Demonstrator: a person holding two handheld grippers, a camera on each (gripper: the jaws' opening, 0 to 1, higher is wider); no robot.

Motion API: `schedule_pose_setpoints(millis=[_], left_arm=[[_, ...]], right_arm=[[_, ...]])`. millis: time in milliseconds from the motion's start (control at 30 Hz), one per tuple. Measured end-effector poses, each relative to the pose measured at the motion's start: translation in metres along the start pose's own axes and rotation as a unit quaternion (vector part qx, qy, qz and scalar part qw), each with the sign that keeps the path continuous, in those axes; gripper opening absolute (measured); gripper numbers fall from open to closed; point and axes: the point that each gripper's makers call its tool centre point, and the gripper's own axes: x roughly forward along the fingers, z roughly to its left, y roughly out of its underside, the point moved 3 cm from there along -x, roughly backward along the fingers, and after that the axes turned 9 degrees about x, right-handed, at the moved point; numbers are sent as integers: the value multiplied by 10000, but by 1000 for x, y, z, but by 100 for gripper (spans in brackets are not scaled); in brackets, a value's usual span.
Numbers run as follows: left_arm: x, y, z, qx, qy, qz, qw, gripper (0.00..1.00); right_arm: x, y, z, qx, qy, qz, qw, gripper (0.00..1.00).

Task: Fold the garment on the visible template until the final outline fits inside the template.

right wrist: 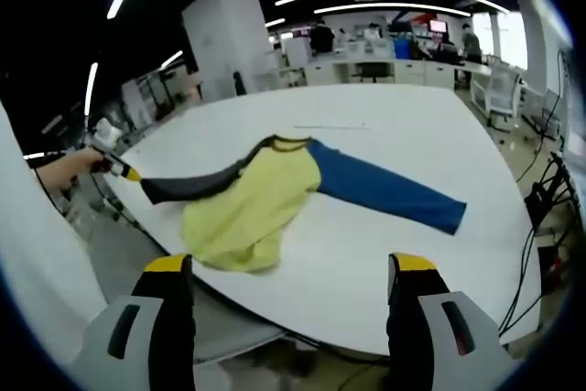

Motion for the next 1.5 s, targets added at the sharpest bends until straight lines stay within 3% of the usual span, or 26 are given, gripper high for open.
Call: schedule_pose_setpoints(millis=[167, 667, 1500], left_arm=[[-6, -6, 12, 8, -117, -13, 9999, 0], [-5, -10, 26, 199, -129, 146, 9996, 0], [-6, -9, 84, 322, -275, 551, 9976, 0]], right_arm=[[0, -1, -2, 19, 18, -24, 10000, 87], [-1, 0, -5, 30, 98, 27, 9999, 87], [-4, 1, -1, 53, 261, 87, 9996, 87]])
